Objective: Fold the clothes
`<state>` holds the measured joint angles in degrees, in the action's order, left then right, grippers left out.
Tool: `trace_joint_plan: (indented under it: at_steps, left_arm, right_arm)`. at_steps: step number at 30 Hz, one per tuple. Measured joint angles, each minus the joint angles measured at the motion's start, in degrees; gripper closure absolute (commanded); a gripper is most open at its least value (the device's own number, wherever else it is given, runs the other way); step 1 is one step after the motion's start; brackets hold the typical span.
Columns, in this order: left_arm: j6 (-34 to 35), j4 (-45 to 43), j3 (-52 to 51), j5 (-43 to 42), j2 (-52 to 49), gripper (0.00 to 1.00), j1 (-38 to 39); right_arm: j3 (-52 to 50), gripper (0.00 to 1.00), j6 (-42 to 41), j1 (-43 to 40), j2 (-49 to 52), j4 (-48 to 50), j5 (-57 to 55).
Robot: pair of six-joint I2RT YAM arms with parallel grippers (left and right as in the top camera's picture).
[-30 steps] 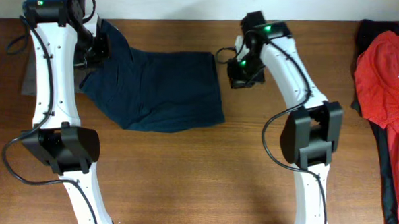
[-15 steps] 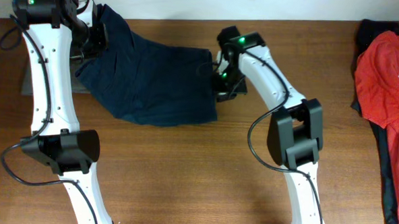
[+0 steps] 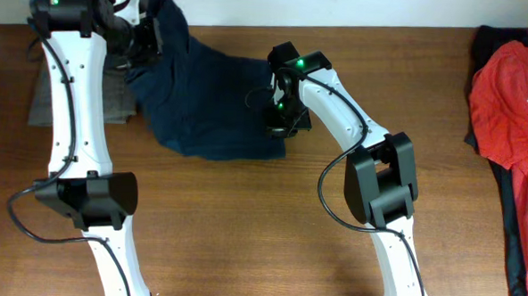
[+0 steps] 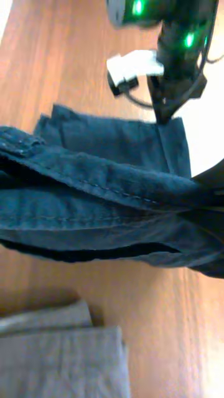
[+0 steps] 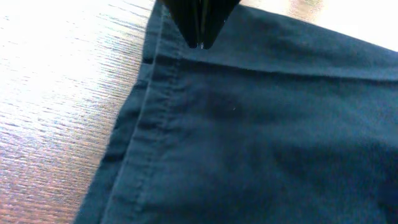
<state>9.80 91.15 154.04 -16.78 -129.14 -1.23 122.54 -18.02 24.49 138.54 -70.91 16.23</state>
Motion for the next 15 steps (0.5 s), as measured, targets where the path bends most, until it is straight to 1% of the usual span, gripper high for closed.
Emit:
trace_joint_plan:
  at_steps: [6, 11, 15]
  left_arm:
    - [5.9, -0.8, 0.0, -2.3, 0.0, 0.98, 1.0]
    - [7.8, -1.2, 0.0, -2.4, 0.0, 0.99, 2.1]
    - [8.3, -1.2, 0.0, -2.5, 0.0, 0.99, 2.6]
  right_arm:
    - [0.0, 0.96, 0.0, 0.0, 0.0, 1.0, 0.0]
    - [-0.2, 0.96, -0.2, 0.0, 0.0, 2.0, -0.1]
    - [-3.7, 0.96, -0.3, 0.0, 0.1, 5.1, -0.1]
